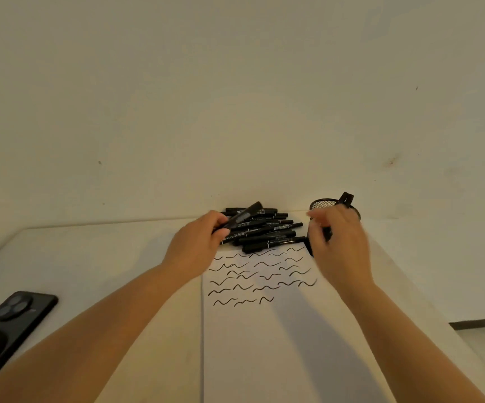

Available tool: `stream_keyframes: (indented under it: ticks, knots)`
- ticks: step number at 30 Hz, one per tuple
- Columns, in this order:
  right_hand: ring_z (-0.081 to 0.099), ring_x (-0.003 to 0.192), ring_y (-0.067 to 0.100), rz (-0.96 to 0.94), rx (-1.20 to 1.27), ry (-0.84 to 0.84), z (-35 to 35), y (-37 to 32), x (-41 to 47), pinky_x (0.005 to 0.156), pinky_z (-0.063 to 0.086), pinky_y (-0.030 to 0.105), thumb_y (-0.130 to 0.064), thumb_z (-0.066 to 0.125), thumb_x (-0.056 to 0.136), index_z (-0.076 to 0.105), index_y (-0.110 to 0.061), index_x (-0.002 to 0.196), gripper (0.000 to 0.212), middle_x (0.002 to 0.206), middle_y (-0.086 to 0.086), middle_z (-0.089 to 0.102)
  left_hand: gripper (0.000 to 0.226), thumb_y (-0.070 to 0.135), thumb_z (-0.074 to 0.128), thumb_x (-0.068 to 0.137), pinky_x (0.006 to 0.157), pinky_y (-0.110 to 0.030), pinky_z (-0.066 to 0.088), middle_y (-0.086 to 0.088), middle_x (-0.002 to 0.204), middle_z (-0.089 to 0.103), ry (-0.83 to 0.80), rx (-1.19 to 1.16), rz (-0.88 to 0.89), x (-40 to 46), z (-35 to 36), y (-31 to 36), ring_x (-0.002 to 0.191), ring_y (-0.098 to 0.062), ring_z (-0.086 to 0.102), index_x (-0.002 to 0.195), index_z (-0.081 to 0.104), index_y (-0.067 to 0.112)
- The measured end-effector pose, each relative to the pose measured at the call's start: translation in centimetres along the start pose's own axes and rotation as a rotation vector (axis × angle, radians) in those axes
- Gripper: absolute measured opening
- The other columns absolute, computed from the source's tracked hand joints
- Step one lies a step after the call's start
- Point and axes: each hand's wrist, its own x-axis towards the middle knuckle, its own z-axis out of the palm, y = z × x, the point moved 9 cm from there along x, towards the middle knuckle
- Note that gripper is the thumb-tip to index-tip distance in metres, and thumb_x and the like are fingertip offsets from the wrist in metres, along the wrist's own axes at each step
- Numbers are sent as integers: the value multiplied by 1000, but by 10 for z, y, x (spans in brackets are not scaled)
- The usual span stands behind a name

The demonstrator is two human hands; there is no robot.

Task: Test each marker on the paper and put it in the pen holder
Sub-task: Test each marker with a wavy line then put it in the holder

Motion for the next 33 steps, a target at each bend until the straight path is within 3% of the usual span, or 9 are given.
stream_keyframes:
  ticks: [2,5,12,20,23,25,27,30,33]
  knots:
    - [52,67,-3,165,273,-201,24,-5,-20,59,37,13,-23,59,86,62,-25,97,12,75,-10,60,17,26,49,93,80,-44,50,2,98,67,-1,-107,27,-22,-1,23,90,-20,62,108,53,21]
    - [56,63,-4,286,544,-366,47,-20,-53,56,40,8,-29,58,87,61,-33,94,9,69,-9,63,13,27,48,92,75,-41,52,7,90,66,-78,-198,68,-55,9,50,81,-12,63,104,53,26]
    - [53,52,1,580,749,-189,36,-10,-101,53,42,19,-31,50,91,66,-25,82,20,54,-7,62,20,33,57,87,66,-6,37,24,79,55,-78,-224,110,-102,16,58,75,6,52,105,64,29]
    - [47,43,7,867,959,-127,35,2,-124,38,36,18,-30,53,90,64,-15,75,25,45,-4,54,15,35,67,79,63,-6,38,23,71,59,37,-196,76,-117,-1,59,66,3,54,92,71,29]
    - [41,37,11,997,1044,-289,49,-2,-132,32,30,18,-28,57,88,61,-11,65,29,46,2,50,21,37,56,87,63,-17,42,14,76,64,-30,-99,175,-121,2,73,64,-3,52,100,68,28]
    - [37,34,13,957,1042,-514,57,-16,-133,32,26,20,-22,53,88,61,-10,58,33,44,6,50,31,42,44,87,62,-27,45,8,78,66,-66,-20,223,-125,4,78,67,-10,56,100,67,26]
    - [35,32,15,908,1021,-594,56,-21,-129,32,27,21,-15,49,88,61,-7,57,34,42,10,50,34,43,38,88,63,-30,47,9,74,64,-102,-1,232,-129,4,81,67,-11,59,94,66,25]
    - [32,30,17,842,1006,-576,50,-21,-119,33,28,21,-9,47,85,60,-7,49,38,39,13,48,25,35,46,91,55,-13,39,19,58,55,-171,-130,174,-131,8,81,60,-4,57,71,60,31]
    - [33,32,18,727,996,-573,45,-22,-111,34,29,21,-7,46,84,60,-12,45,42,38,12,48,35,27,52,90,54,-6,39,26,56,58,-266,-302,63,-131,12,77,53,3,57,59,53,43]
